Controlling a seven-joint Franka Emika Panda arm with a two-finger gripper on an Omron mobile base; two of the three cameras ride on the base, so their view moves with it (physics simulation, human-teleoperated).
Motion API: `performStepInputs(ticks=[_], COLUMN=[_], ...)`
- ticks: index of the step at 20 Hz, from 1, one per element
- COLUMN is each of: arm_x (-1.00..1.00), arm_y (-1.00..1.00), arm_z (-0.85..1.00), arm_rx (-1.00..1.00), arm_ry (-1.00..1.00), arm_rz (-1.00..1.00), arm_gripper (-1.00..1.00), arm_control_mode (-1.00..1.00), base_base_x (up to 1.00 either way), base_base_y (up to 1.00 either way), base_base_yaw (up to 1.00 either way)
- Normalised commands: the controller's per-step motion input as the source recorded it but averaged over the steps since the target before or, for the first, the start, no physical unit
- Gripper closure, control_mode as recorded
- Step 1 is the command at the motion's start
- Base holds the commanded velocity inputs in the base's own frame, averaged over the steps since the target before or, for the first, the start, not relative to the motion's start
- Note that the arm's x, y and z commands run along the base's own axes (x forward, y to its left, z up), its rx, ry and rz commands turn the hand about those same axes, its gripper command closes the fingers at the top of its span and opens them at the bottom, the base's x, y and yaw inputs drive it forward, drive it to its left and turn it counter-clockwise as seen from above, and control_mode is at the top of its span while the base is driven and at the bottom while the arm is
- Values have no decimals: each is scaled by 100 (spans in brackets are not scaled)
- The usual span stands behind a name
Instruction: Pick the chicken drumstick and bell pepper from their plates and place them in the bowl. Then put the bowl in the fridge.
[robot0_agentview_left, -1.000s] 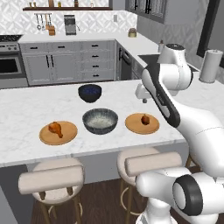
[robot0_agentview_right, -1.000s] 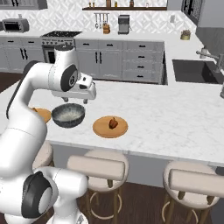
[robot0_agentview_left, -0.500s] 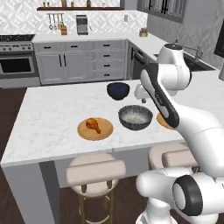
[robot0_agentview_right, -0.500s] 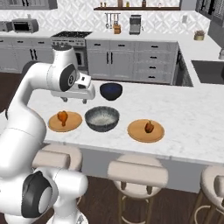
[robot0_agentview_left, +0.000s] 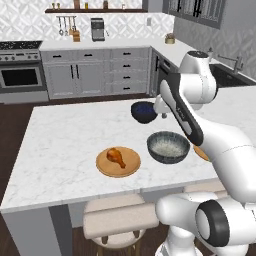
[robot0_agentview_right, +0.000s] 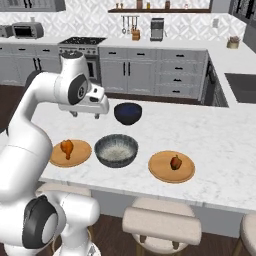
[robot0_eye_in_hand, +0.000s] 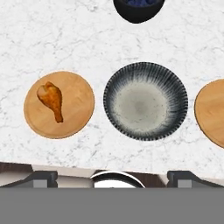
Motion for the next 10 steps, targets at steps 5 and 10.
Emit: performStepInputs(ticks=[5,10], arm_x=[0,0], arm_y=[0,0], arm_z=[0,0], arm_rx=[0,0], arm_ry=[0,0], arm_rz=[0,0], arm_gripper=[-100,-100], arm_control_mode=[100,100], base_base_x=[92,0], base_base_y=[0,0], base_base_yaw=[0,0])
